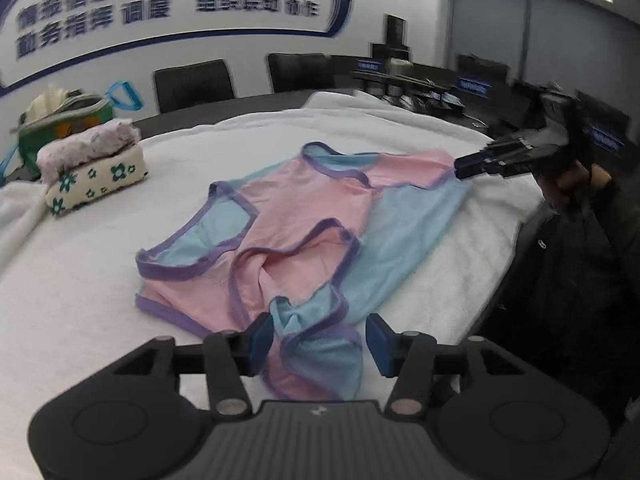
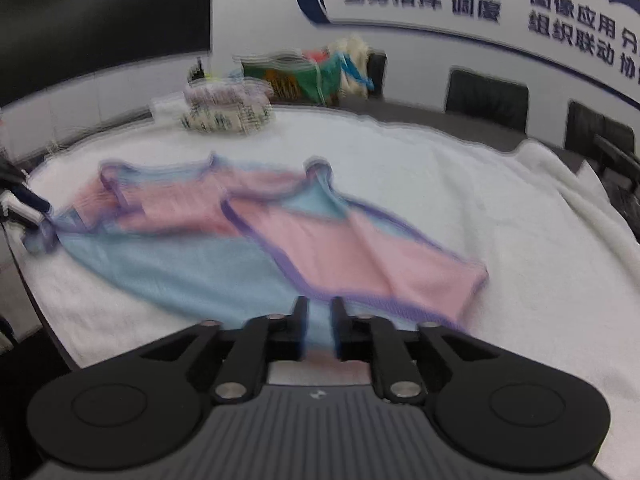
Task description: Fold clothes
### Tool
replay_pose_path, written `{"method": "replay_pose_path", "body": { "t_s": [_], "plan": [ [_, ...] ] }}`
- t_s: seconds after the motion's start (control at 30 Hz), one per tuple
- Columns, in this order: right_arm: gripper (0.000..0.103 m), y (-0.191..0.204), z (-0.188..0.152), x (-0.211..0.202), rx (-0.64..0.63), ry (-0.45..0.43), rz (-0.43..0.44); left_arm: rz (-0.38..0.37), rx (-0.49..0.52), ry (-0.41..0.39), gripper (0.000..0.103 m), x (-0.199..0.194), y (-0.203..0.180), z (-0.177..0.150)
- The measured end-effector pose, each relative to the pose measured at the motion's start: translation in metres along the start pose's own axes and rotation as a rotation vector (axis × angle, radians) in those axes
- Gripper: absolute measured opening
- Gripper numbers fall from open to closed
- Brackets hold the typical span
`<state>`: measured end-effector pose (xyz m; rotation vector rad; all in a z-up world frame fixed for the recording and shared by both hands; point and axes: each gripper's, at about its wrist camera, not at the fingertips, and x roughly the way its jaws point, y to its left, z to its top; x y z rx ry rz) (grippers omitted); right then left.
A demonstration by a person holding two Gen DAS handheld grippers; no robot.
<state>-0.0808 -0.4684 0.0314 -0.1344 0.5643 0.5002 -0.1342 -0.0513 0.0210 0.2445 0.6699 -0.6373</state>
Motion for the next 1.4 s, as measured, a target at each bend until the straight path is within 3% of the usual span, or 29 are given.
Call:
{"method": "replay_pose_path", "body": {
  "t_s": [0.03, 0.1, 0.13, 0.17, 0.23, 0.27, 0.33, 0.37, 0.4, 0.47, 0.57, 0.63, 0.67, 0.7, 0.73, 0.77, 0.8, 0.83, 0.9, 1.0, 1.03, 1.07, 1.1, 1.17, 1.4],
  "plan": [
    [0.044, -0.002, 0.001, 0.005, 0.006, -0.014, 0.018, 0.017, -0.007, 0.008, 0.049, 0.008, -0.003, 0.0],
    [0.047, -0.007, 0.002, 0.019, 0.01, -0.001, 0.027, 0.047, 0.011, 0.016, 0.049, 0.018, -0.01, -0.003],
    [0.047, -0.01, 0.001, 0.025, 0.02, 0.01, 0.031, 0.045, 0.034, 0.008, 0.033, 0.017, -0.012, -0.004],
    [0.046, -0.013, -0.001, 0.029, 0.032, 0.019, 0.036, 0.036, 0.083, 0.02, 0.005, 0.015, -0.013, -0.002],
    [0.043, -0.018, -0.004, 0.038, 0.056, 0.036, 0.047, 0.099, 0.281, 0.029, 0.004, 0.005, -0.017, 0.005],
    [0.031, -0.019, -0.005, 0.039, 0.066, 0.042, 0.055, 0.162, 0.384, 0.015, 0.004, -0.001, -0.017, 0.008],
    [0.019, -0.018, -0.008, 0.038, 0.077, 0.051, 0.066, 0.311, 0.6, -0.003, 0.004, -0.015, -0.018, 0.012],
    [0.019, -0.015, -0.009, 0.038, 0.078, 0.056, 0.065, 0.357, 0.678, -0.005, 0.004, -0.022, -0.019, 0.012],
    [0.018, -0.012, -0.011, 0.036, 0.068, 0.06, 0.068, 0.367, 0.735, -0.001, 0.004, -0.029, -0.021, 0.009],
    [0.016, -0.007, -0.011, 0.032, 0.049, 0.068, 0.071, 0.301, 0.763, 0.024, 0.005, -0.038, -0.025, -0.003],
    [0.016, -0.003, -0.01, 0.026, 0.032, 0.081, 0.074, 0.079, 0.67, 0.115, 0.012, -0.041, -0.024, -0.029],
    [0.016, -0.001, -0.004, 0.023, 0.017, 0.068, 0.089, -0.087, 0.488, 0.079, 0.013, -0.048, -0.017, -0.032],
    [0.018, 0.002, -0.001, 0.021, 0.0, 0.05, 0.104, -0.137, 0.4, 0.055, 0.019, -0.048, -0.014, -0.029],
    [0.019, 0.004, 0.003, 0.022, -0.01, 0.031, 0.128, -0.128, 0.344, 0.054, 0.023, -0.039, -0.013, -0.023],
    [0.024, 0.007, 0.008, 0.023, -0.017, 0.012, 0.155, -0.12, 0.289, 0.054, 0.034, -0.03, -0.011, -0.017],
    [0.028, 0.011, 0.013, 0.027, -0.025, -0.003, 0.191, -0.112, 0.233, 0.053, 0.055, -0.021, -0.009, -0.011],
    [0.032, 0.015, 0.017, 0.034, -0.037, -0.002, 0.214, -0.104, 0.177, 0.053, 0.065, -0.013, -0.008, -0.005],
    [0.039, 0.019, 0.02, 0.043, -0.051, 0.004, 0.231, -0.095, 0.122, 0.052, 0.065, -0.004, -0.006, 0.001],
    [0.041, 0.023, 0.027, 0.064, -0.07, 0.049, 0.236, -0.079, 0.011, 0.051, 0.06, 0.014, -0.003, 0.013],
    [0.04, 0.023, 0.03, 0.084, -0.065, 0.098, 0.26, -0.053, -0.156, 0.049, 0.032, 0.041, 0.002, 0.03],
    [0.032, 0.023, 0.031, 0.086, -0.069, 0.105, 0.278, -0.045, -0.211, 0.049, 0.019, 0.049, 0.004, 0.036],
    [0.016, 0.024, 0.031, 0.087, -0.072, 0.111, 0.296, -0.044, -0.25, 0.048, 0.007, 0.055, 0.004, 0.04],
    [0.009, 0.025, 0.032, 0.087, -0.086, 0.117, 0.301, -0.065, -0.245, 0.046, 0.006, 0.053, 0.003, 0.036],
    [0.003, 0.029, 0.034, 0.08, -0.124, 0.113, 0.309, -0.107, -0.237, 0.043, 0.001, 0.048, -0.001, 0.029],
    [0.003, 0.032, 0.025, 0.012, -0.144, 0.061, 0.398, -0.253, -0.206, 0.03, 0.001, 0.031, -0.012, 0.004]
  ]
}}
